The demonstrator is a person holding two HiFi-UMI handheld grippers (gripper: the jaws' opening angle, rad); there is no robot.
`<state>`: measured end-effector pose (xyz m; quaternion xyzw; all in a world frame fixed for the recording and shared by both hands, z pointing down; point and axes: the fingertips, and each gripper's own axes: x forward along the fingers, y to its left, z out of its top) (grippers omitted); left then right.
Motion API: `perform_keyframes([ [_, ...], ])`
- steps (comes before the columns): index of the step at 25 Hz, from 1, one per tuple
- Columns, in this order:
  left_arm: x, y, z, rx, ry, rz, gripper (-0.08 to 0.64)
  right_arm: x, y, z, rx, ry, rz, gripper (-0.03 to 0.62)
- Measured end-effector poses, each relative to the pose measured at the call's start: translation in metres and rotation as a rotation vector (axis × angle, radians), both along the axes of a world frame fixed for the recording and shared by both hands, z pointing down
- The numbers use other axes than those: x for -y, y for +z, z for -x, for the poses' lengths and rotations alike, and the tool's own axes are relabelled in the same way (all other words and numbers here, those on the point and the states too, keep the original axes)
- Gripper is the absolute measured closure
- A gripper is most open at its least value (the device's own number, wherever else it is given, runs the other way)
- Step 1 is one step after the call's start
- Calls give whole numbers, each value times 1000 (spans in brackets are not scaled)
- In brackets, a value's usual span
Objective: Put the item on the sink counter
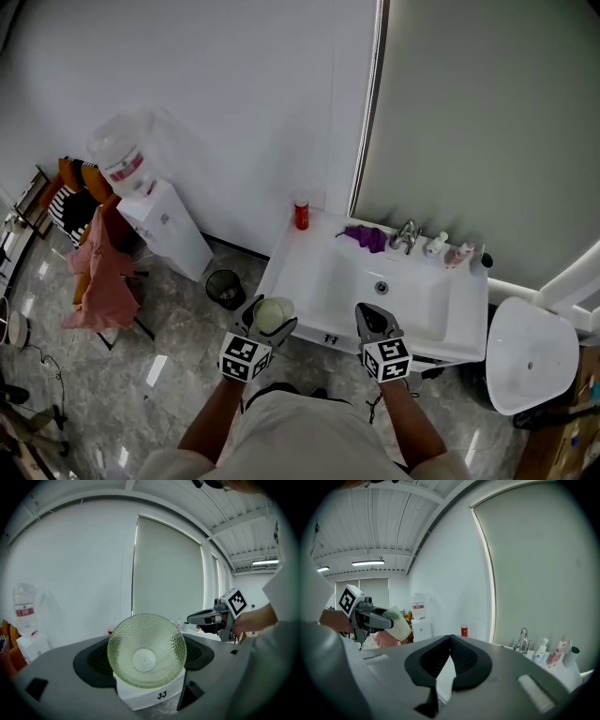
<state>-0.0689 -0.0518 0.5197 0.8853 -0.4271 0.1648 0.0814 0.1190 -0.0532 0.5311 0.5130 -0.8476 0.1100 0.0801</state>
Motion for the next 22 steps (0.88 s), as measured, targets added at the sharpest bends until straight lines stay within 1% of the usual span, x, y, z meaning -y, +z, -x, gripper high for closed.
perform_keyframes([
  [5,14,8,2,-3,-24,24,156,15,9,-2,-3,-5,29,581],
  [10,38,16,4,2,-14,33,156,41,19,0,-12,2,42,581],
  [18,102,25,18,-5,-2,51,156,94,17,9,-44,19,58,581],
  [22,135,41,23,8,22,82,156,123,28,10,-51,44,87,581],
])
